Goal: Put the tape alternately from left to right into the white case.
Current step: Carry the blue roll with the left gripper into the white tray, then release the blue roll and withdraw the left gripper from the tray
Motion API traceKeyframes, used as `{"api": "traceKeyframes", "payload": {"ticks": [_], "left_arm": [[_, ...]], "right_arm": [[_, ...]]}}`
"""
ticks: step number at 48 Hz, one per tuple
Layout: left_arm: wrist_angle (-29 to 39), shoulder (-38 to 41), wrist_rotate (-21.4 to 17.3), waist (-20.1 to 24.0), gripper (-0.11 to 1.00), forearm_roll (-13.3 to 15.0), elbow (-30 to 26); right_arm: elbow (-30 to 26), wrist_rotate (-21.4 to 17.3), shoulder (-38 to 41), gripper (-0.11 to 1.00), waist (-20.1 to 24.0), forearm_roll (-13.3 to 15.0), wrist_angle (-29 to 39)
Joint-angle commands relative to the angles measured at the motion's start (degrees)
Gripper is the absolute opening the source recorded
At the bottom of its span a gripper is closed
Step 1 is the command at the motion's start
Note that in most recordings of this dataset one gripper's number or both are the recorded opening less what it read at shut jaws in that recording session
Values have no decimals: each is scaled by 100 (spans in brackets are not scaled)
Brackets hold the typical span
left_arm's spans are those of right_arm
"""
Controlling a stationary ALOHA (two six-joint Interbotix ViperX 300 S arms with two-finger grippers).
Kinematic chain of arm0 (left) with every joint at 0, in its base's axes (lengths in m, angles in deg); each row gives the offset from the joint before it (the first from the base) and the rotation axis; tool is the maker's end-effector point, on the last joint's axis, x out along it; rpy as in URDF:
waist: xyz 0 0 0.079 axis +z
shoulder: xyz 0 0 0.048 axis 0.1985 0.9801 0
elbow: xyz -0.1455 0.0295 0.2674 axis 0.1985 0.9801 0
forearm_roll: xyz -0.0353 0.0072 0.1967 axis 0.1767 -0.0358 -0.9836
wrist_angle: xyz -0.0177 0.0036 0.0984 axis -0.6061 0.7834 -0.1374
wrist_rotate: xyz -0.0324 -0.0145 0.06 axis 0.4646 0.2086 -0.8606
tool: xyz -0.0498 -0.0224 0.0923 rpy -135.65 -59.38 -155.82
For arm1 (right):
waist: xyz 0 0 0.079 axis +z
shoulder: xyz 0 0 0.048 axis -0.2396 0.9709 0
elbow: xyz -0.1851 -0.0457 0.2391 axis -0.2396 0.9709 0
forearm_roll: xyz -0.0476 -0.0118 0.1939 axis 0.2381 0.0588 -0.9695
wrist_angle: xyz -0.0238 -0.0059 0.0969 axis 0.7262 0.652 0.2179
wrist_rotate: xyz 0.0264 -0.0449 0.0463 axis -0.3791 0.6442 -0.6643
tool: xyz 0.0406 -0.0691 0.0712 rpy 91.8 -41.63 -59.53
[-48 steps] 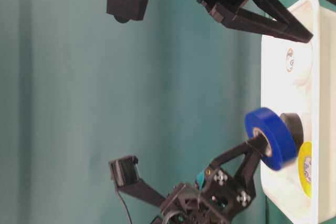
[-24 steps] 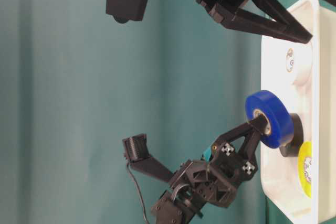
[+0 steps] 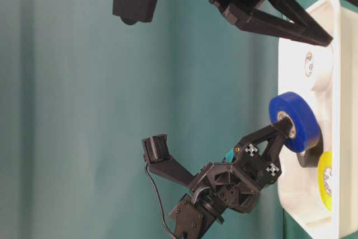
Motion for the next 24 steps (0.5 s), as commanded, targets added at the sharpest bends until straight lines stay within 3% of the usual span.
{"api": "traceKeyframes", "payload": {"ticks": [1,9,19,21,24], "left_arm": [[-62,-88,18,9,27,-9,-123],[-62,-88,53,9,29,-9,-114],[-62,-88,62,9,87,-9,-105],[-70,-88,62,9,93,0,-105],[-62,-88,62,0,92,-9,-105]], "right_arm": [[-105,0,-53,82,9,-18,-44],[-105,0,-53,82,18,-18,-44],[-105,0,-44,82,18,-18,-44],[-105,0,-35,82,18,-18,-44],[-105,0,-26,82,18,-18,-44]]}}
